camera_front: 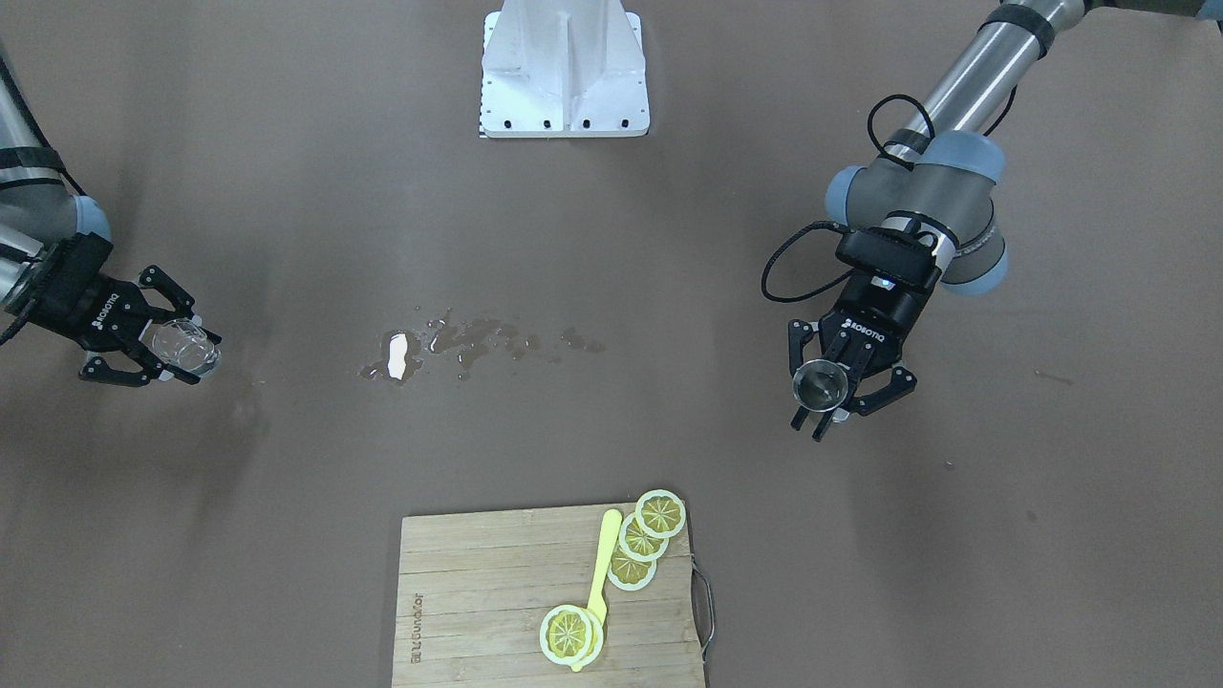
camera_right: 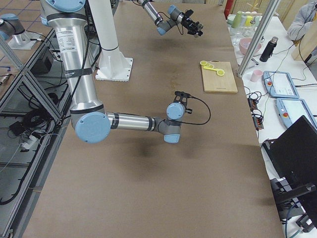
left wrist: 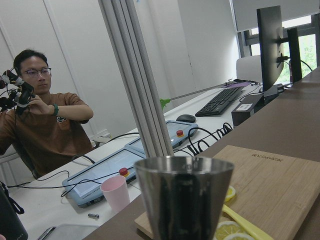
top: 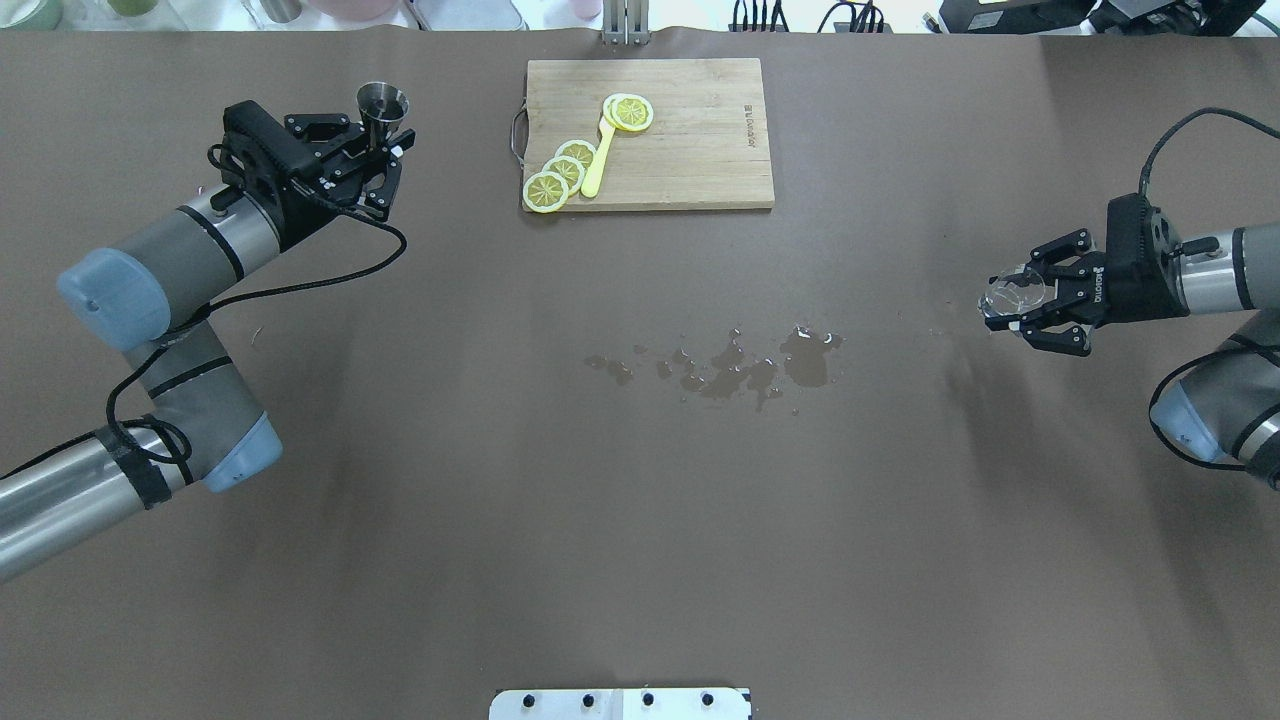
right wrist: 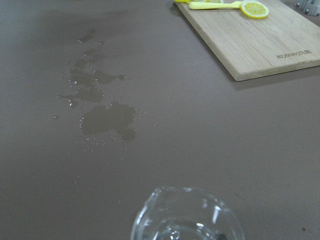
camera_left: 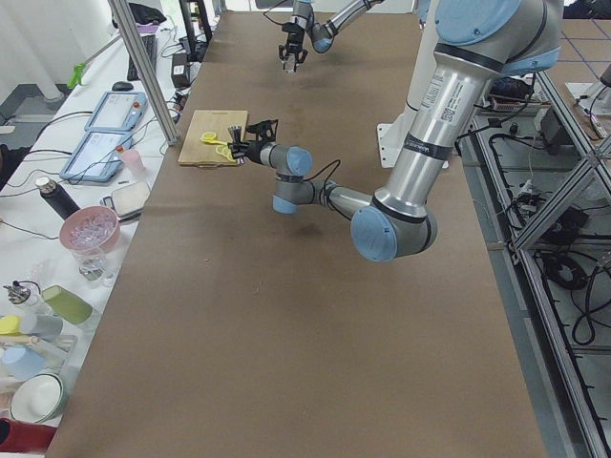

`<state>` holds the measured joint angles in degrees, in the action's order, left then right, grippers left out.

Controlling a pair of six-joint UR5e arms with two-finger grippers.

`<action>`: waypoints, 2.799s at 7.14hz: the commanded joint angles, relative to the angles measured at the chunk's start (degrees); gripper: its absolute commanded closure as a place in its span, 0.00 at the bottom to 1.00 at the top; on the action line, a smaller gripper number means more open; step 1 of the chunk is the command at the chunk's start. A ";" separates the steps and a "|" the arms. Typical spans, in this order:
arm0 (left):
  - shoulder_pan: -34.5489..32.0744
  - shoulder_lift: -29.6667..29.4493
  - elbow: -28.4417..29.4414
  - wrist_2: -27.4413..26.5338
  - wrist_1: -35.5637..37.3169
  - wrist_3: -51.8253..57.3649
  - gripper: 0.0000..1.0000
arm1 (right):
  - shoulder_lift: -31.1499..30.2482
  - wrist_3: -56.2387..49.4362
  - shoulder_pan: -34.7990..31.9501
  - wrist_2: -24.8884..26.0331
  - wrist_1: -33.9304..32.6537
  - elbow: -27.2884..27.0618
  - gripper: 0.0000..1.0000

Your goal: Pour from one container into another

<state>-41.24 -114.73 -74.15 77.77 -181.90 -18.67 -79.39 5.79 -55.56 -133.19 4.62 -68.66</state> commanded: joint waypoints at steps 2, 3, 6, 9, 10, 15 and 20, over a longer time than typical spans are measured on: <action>-2.62 0.03 -2.04 0.36 3.98 -3.30 1.00 | 0.55 2.11 2.12 3.89 2.06 2.38 1.00; -2.45 -0.06 -2.05 0.01 4.27 -3.57 1.00 | 0.55 2.73 2.64 5.38 2.41 2.56 1.00; -2.62 1.77 -2.93 -0.43 5.58 -12.07 1.00 | 0.55 5.19 4.40 8.90 5.14 3.53 1.00; -1.39 2.93 -3.37 -14.48 6.91 -23.93 1.00 | 0.46 5.19 5.46 9.09 5.49 4.32 1.00; -1.30 2.93 -3.37 -18.41 7.78 -26.48 1.00 | 0.46 5.28 5.63 9.09 6.19 4.67 1.00; 1.25 2.49 -3.46 -34.85 18.72 -41.16 1.00 | 0.46 5.19 6.07 10.05 6.72 5.98 1.00; 3.18 2.49 -3.90 -52.02 36.50 -61.21 1.00 | 2.21 5.98 7.47 12.33 6.63 6.08 1.00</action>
<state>-38.06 -112.28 -77.76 27.52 -148.50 -77.64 -78.02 11.21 -48.76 -121.83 11.39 -62.51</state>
